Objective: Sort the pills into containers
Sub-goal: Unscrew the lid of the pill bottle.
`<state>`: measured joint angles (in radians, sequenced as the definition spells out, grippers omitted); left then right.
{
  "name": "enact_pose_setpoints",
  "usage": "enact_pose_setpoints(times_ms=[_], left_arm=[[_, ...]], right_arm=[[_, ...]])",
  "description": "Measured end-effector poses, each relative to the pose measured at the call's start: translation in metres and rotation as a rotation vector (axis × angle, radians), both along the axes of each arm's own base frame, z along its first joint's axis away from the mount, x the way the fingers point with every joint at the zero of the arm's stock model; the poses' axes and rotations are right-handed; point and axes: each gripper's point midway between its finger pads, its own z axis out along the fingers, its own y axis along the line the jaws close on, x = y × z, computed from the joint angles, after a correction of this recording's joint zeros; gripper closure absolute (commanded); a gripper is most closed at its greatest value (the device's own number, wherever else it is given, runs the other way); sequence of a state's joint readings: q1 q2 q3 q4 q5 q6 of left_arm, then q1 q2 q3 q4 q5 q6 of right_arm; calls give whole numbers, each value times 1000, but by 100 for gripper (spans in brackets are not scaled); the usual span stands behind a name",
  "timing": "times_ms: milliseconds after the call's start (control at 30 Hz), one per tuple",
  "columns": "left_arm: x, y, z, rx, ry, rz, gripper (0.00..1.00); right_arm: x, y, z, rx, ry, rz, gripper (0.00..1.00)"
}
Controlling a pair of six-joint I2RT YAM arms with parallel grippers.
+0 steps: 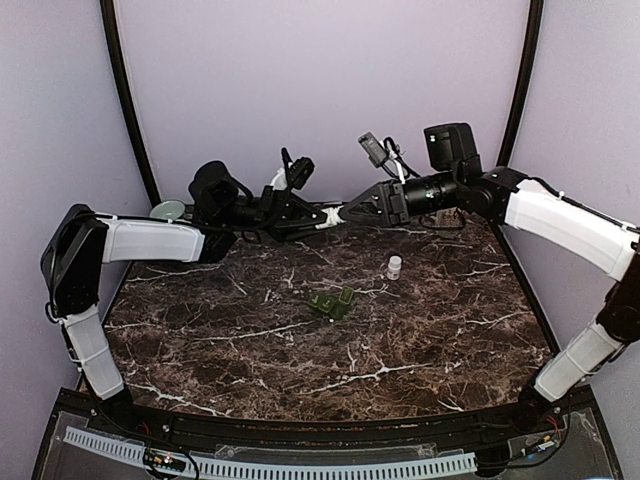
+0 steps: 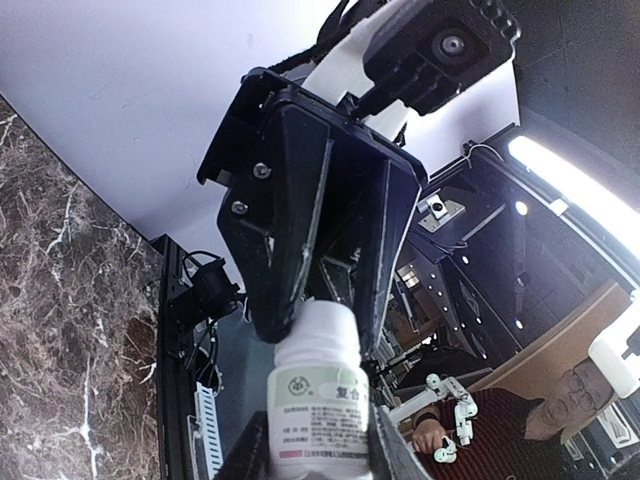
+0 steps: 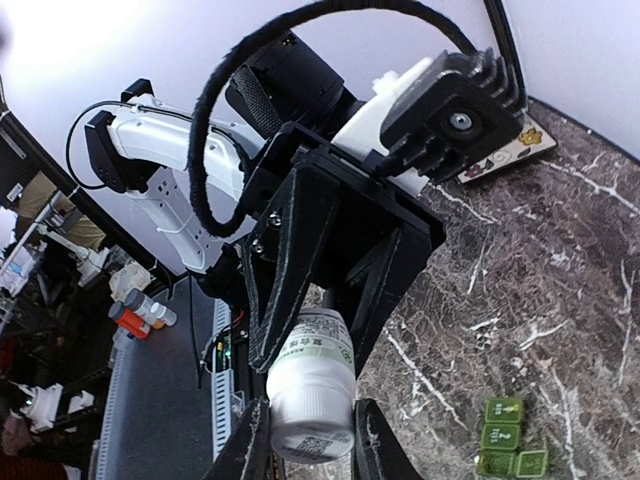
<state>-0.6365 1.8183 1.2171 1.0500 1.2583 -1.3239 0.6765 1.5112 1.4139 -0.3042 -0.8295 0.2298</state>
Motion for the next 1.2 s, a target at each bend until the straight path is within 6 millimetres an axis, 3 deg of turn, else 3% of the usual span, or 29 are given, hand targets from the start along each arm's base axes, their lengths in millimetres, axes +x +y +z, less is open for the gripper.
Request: enact_pose_setpoints(times_ms=[200,367,867,1000,1200], left_arm=[[-4,2,14,-31,14,-22,100],[-2,2,16,-43,30,-31,100],[-3,7,16,-47,34,-53,100],[-4,7,15,-50,39,-59,100],[-6,9,17,-52,36,-70,100]], right_arm=[[-4,0,17,-3,-217,-27,100],[-1,0,19,-38,-339,-64,100],[-4,4,18,-103,-508,-121,100],[-4,5,18,-103,-506,-116,87],[-7,8,20,-102,-483,-91,77]])
